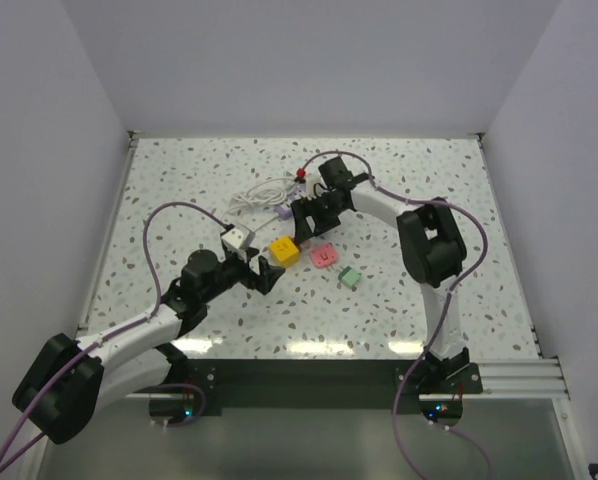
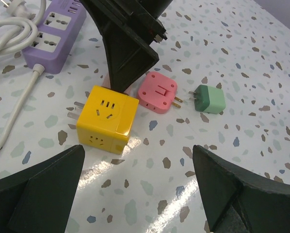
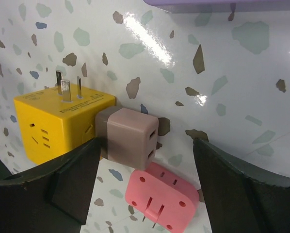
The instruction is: Insert the plug
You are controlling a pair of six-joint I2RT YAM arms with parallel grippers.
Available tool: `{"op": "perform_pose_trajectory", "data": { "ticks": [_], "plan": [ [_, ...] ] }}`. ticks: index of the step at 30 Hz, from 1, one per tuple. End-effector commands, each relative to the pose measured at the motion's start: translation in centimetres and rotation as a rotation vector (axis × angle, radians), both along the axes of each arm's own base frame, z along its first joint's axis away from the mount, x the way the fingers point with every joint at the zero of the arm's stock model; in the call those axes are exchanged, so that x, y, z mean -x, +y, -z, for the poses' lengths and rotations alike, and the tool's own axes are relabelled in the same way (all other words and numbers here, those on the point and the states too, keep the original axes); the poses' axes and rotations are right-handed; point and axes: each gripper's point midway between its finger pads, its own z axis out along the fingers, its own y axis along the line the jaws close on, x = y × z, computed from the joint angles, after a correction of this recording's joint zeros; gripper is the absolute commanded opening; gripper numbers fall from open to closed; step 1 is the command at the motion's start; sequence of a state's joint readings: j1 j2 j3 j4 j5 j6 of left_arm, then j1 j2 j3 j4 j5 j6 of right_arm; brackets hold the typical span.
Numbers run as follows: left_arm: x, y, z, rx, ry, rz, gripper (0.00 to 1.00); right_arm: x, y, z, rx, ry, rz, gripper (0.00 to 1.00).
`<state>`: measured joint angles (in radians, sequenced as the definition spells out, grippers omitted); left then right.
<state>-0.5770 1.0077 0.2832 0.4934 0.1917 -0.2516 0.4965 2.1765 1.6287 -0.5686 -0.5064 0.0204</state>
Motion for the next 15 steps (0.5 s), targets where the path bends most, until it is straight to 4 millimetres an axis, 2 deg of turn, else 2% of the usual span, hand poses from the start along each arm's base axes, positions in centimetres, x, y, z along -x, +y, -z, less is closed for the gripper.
{"op": "perform_pose_trajectory", "data": {
  "ticks": [1, 3, 8, 12, 13, 14, 15],
  "plan": [
    [-0.4, -0.2, -1.3, 0.032, -0.055, 0.004, 0.98, -1.4, -4.0, 2.4, 0.155, -0.076, 0.077, 0.83],
    [-0.4, -0.2, -1.4, 0.032, -0.056, 0.001, 0.98, -2.0, -4.0, 0.6, 0.136, -0.110, 0.117, 0.84],
    [-0.5, 0.0, -1.5, 0.032, -0.060, -0.011, 0.98, -3.2, -4.7, -2.3, 0.118, -0.213, 0.174, 0.88],
    [-0.5, 0.2, -1.6, 0.033, -0.065, -0.017, 0.98, -2.8, -5.8, -4.2, 0.122, -0.271, 0.220, 0.89],
    [-0.5, 0.1, -1.6, 0.034, -0.066, -0.017, 0.98, -2.2, -6.6, -3.7, 0.151, -0.269, 0.235, 0.89],
    [-0.5, 0.2, -1.5, 0.034, -0.064, -0.019, 0.98, -2.1, -6.9, -5.0, 0.143, -0.297, 0.247, 0.89],
    [-0.6, 0.2, -1.5, 0.034, -0.064, -0.019, 0.99, -1.8, -7.3, -5.3, 0.147, -0.303, 0.265, 0.89]
  ]
}}
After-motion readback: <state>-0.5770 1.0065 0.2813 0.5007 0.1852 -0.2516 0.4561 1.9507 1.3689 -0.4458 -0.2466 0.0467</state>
